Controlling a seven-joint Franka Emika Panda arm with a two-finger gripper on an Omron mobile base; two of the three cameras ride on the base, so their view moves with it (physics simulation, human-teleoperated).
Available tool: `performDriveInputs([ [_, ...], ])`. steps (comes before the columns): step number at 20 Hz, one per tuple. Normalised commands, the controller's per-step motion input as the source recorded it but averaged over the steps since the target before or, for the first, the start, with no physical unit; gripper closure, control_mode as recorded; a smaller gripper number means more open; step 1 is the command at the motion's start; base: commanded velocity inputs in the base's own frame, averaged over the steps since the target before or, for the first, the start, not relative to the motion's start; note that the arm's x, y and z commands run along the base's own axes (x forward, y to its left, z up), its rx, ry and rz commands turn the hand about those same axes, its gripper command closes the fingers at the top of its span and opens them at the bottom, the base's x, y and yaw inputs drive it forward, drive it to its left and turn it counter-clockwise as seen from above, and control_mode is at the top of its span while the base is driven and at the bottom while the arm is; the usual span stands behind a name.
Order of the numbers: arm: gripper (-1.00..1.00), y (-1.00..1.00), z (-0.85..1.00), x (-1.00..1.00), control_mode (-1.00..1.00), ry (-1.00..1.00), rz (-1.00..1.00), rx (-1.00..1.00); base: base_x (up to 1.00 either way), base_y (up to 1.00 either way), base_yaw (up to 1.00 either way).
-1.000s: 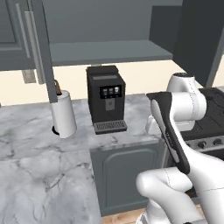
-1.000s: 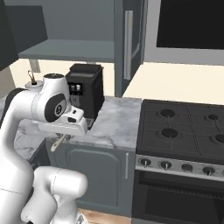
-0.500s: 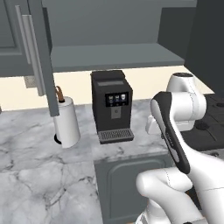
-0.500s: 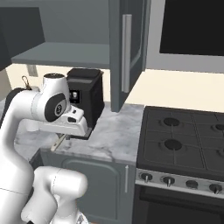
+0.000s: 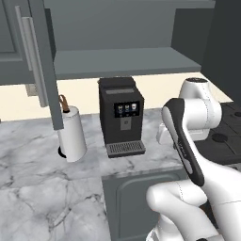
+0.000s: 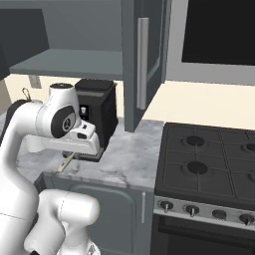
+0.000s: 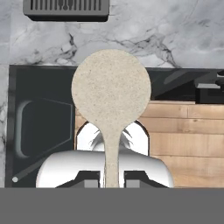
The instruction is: Pick up the bar soap and dish brush from the sink, and place them back in the cabinet, and close the cabinet doors.
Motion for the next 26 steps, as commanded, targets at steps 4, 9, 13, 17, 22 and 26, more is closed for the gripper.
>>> performDriveInputs([
  [4,1.00,0.00,0.00,0.00,1.00,0.00,0.00,0.00,0.00,0.00,0.00],
  [9,1.00,0.00,0.00,0.00,1.00,0.00,0.00,0.00,0.00,0.00,0.00],
  [13,1.00,0.00,0.00,0.00,1.00,0.00,0.00,0.00,0.00,0.00,0.00],
  [17,1.00,0.00,0.07,-0.01,-1.00,-0.03,0.01,0.00,0.00,0.00,0.00],
  [22,1.00,0.00,0.31,-0.04,-1.00,-0.13,0.02,0.00,0.00,0.00,0.00],
  [26,1.00,0.02,0.47,-0.08,-1.00,-0.18,0.00,0.00,0.00,0.00,0.00],
])
